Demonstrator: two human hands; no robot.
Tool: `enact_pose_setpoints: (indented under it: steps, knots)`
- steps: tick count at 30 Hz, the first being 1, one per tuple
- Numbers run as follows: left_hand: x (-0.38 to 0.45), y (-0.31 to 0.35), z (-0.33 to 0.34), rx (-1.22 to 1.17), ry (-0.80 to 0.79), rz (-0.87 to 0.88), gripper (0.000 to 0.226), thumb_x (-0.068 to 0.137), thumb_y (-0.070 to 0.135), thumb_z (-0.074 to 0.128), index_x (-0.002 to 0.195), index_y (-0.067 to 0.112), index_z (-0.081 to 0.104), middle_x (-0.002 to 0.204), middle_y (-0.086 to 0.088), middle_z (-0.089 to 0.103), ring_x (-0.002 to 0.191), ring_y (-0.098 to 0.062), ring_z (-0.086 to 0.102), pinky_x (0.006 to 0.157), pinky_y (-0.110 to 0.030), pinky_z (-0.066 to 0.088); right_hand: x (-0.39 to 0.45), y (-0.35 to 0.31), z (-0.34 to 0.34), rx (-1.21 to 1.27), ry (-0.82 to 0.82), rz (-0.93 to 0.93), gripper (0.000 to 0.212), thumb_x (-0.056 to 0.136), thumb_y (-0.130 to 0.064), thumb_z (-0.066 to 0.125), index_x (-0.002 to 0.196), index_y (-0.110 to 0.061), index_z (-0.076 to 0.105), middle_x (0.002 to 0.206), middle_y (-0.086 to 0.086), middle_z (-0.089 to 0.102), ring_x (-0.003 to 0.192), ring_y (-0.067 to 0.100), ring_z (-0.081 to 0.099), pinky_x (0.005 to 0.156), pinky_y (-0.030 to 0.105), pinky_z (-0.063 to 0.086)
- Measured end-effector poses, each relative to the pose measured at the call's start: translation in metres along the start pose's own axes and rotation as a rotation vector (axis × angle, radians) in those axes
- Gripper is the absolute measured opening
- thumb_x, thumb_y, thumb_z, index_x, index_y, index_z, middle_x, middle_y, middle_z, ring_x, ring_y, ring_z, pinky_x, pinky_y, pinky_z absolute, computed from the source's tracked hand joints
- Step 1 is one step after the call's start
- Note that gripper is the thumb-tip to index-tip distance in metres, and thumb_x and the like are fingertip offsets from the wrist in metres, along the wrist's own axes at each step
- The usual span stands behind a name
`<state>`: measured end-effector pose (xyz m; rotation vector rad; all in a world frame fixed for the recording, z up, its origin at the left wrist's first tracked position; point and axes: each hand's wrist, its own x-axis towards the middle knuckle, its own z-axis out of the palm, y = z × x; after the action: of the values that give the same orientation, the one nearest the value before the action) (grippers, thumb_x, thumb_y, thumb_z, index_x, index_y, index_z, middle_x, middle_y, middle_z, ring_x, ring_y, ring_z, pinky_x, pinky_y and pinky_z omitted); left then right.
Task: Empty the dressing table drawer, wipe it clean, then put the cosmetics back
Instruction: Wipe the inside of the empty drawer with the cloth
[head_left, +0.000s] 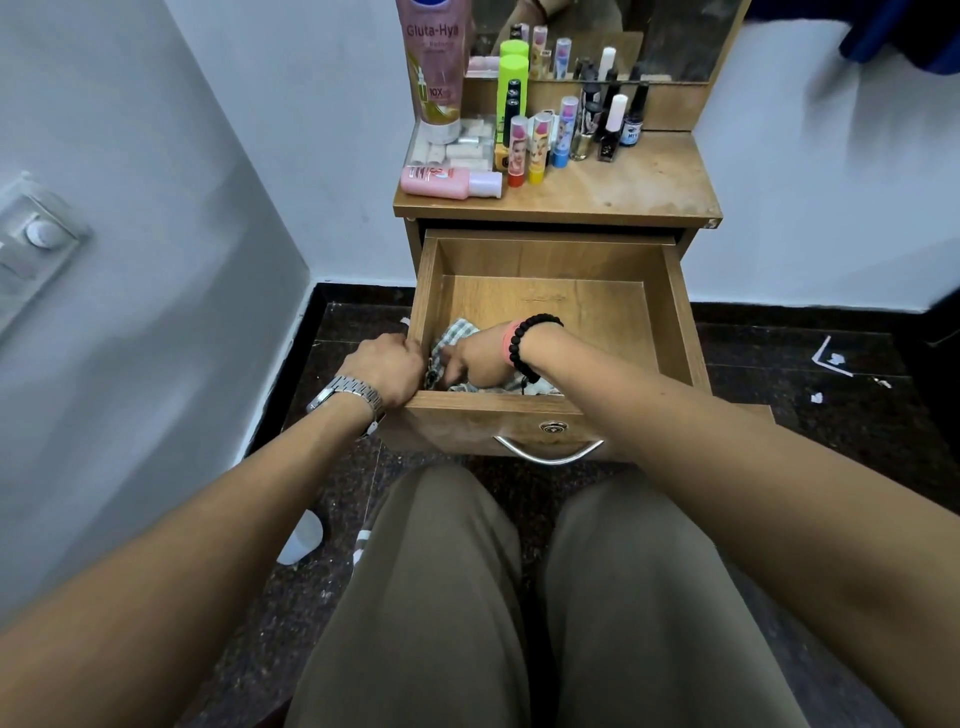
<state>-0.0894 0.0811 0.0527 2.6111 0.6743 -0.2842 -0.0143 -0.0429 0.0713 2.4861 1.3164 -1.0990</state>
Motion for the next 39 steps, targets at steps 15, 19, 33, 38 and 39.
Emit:
enact_pose_setpoints:
  steps: [15, 19, 33, 38, 39]
  knots:
    - [-0.002, 0.0, 0.0, 0.03, -0.001, 0.007, 0.041, 0.097, 0.034, 0.027, 0.114, 0.012, 0.057, 0.121, -0.023, 0.057, 0.108, -0.042, 0.055, 0.088, -0.04, 0.042, 0.018, 0.021, 0.0, 0.139, 0.208, 0.076, 0.06, 0.088, 0.009, 0.034, 0.137, -0.024, 0.047, 0.162, 0.003, -0.001, 0.149, 0.024, 0.002, 0.119, 0.04, 0.012]
    - [0.0, -0.002, 0.001, 0.039, 0.0, 0.012, 0.041, 0.096, 0.035, 0.027, 0.112, 0.014, 0.058, 0.121, -0.023, 0.057, 0.107, -0.042, 0.055, 0.087, -0.04, 0.043, 0.038, 0.019, -0.006, 0.167, 0.284, 0.162, 0.029, 0.089, -0.001, 0.039, 0.111, -0.016, 0.051, 0.162, 0.0, 0.002, 0.149, 0.023, -0.002, 0.117, 0.049, 0.011]
    - [-0.001, 0.0, 0.002, 0.021, 0.008, 0.018, 0.041, 0.096, 0.033, 0.028, 0.113, 0.011, 0.058, 0.121, -0.025, 0.057, 0.108, -0.043, 0.055, 0.088, -0.04, 0.043, 0.021, 0.024, -0.011, -0.006, 0.323, 0.101, 0.036, 0.091, -0.01, 0.037, 0.115, -0.013, 0.064, 0.155, 0.012, 0.028, 0.133, 0.03, 0.039, 0.101, 0.032, 0.038]
    - [-0.004, 0.002, -0.001, 0.014, -0.003, 0.015, 0.04, 0.096, 0.032, 0.028, 0.113, 0.011, 0.058, 0.121, -0.025, 0.057, 0.107, -0.042, 0.055, 0.088, -0.04, 0.043, -0.012, 0.013, 0.01, 0.214, 0.159, -0.074, 0.049, 0.083, 0.013, 0.037, 0.113, -0.01, 0.068, 0.157, 0.005, 0.027, 0.144, 0.021, 0.026, 0.075, 0.001, 0.044]
    - [-0.005, 0.003, -0.001, 0.011, -0.003, 0.012, 0.041, 0.096, 0.032, 0.028, 0.113, 0.01, 0.058, 0.121, -0.025, 0.057, 0.107, -0.042, 0.055, 0.087, -0.039, 0.043, -0.015, 0.011, 0.013, 0.23, 0.14, -0.084, 0.048, 0.083, 0.012, 0.037, 0.113, -0.009, 0.067, 0.152, 0.007, 0.037, 0.135, 0.021, 0.04, 0.071, 0.005, 0.047]
